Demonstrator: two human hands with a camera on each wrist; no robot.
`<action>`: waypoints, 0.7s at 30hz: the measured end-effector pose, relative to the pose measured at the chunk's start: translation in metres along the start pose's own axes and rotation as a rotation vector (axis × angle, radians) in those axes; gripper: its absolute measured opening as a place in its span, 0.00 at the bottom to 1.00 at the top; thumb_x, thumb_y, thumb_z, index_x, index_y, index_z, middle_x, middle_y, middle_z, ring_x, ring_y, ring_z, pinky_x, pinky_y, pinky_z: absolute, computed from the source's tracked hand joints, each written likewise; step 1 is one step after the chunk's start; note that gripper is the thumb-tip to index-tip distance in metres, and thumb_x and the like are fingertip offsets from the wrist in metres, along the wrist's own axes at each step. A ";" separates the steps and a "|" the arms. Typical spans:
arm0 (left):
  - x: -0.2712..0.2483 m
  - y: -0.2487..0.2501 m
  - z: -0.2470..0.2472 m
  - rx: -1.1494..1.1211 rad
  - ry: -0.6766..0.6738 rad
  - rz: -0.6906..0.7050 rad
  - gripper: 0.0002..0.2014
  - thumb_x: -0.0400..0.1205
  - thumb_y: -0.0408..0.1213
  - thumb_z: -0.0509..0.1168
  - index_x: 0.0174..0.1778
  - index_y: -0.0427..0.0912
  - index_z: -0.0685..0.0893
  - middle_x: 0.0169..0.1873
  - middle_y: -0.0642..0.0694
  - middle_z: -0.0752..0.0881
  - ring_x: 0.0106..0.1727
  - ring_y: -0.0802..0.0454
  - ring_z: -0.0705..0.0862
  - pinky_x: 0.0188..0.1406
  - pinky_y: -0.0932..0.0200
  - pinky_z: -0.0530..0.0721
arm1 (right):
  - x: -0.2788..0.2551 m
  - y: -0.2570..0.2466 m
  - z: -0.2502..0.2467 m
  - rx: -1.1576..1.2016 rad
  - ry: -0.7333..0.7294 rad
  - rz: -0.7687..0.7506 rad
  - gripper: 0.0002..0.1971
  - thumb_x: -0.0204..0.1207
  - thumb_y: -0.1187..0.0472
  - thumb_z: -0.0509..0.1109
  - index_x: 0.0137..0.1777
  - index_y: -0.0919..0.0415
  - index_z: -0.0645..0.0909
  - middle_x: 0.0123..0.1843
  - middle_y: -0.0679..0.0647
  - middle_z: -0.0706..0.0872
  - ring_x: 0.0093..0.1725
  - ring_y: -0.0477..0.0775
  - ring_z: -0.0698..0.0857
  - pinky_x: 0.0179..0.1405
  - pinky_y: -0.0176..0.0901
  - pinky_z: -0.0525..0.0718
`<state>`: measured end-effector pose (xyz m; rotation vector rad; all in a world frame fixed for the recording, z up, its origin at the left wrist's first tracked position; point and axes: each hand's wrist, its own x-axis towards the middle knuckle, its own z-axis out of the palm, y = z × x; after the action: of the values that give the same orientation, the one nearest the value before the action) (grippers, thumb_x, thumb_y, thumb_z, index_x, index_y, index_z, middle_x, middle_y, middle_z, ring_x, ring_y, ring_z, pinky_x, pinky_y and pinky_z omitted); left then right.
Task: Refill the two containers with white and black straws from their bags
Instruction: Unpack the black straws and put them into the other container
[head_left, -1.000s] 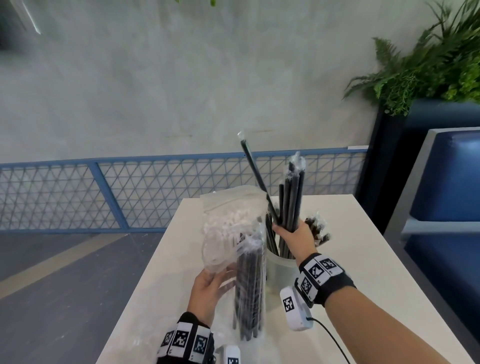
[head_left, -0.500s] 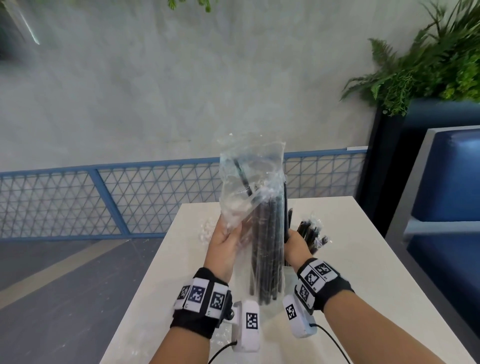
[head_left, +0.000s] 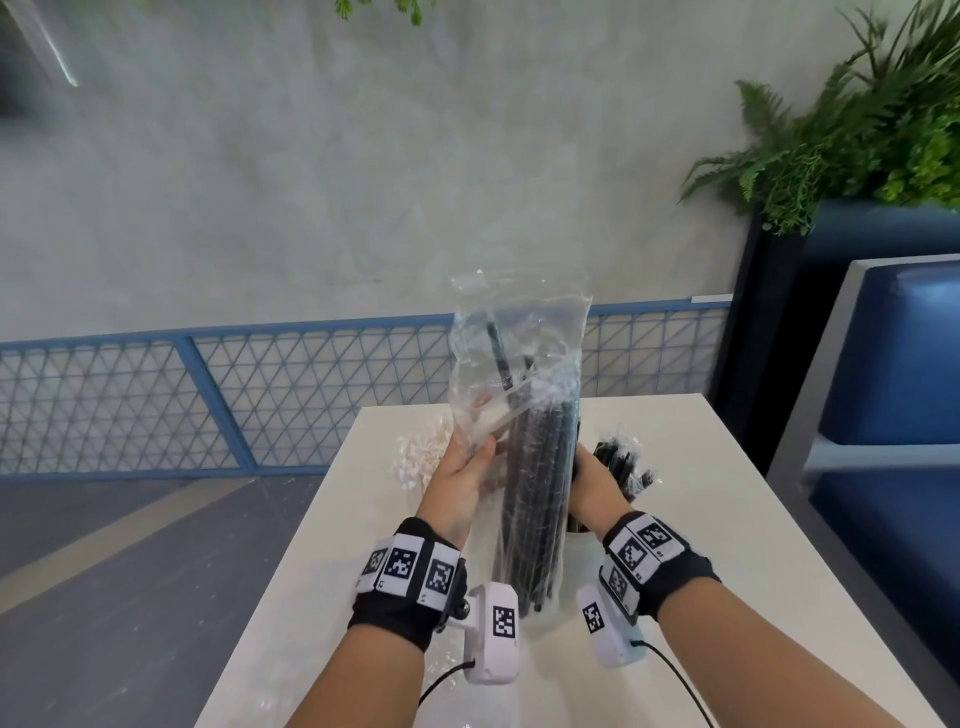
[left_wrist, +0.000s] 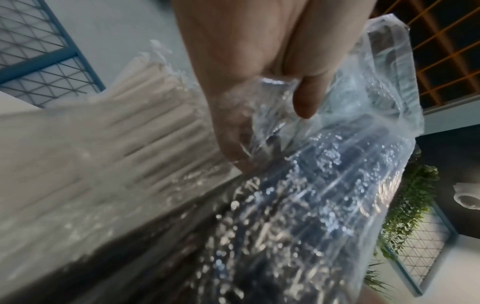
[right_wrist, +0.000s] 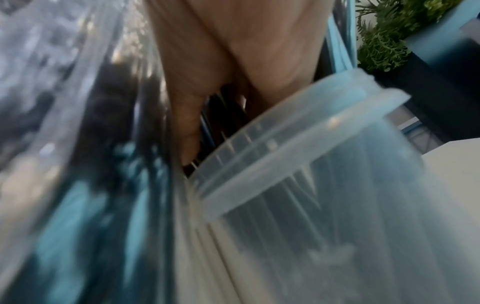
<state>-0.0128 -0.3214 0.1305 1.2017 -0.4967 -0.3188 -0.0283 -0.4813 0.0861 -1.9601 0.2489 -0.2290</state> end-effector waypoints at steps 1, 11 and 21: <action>0.000 -0.002 0.000 0.016 0.001 -0.035 0.21 0.86 0.31 0.52 0.73 0.53 0.69 0.63 0.42 0.84 0.53 0.54 0.87 0.48 0.59 0.87 | -0.003 -0.003 -0.002 0.099 0.003 -0.038 0.24 0.72 0.69 0.72 0.68 0.56 0.73 0.56 0.52 0.85 0.55 0.51 0.83 0.62 0.48 0.82; -0.005 -0.010 -0.008 0.063 -0.008 -0.062 0.16 0.85 0.31 0.53 0.68 0.45 0.76 0.52 0.50 0.90 0.52 0.56 0.88 0.45 0.65 0.86 | -0.012 -0.019 -0.011 0.252 0.034 -0.209 0.20 0.66 0.69 0.78 0.52 0.47 0.80 0.47 0.41 0.87 0.43 0.30 0.84 0.46 0.21 0.79; -0.036 -0.021 -0.037 0.030 0.150 -0.035 0.19 0.81 0.37 0.57 0.68 0.37 0.77 0.63 0.38 0.84 0.62 0.49 0.84 0.53 0.59 0.85 | -0.006 -0.004 0.004 0.186 0.141 -0.047 0.09 0.67 0.66 0.78 0.44 0.60 0.82 0.40 0.53 0.87 0.41 0.51 0.85 0.45 0.44 0.84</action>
<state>-0.0230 -0.2809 0.0937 1.2540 -0.3521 -0.2497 -0.0324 -0.4748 0.0882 -1.7691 0.2641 -0.4074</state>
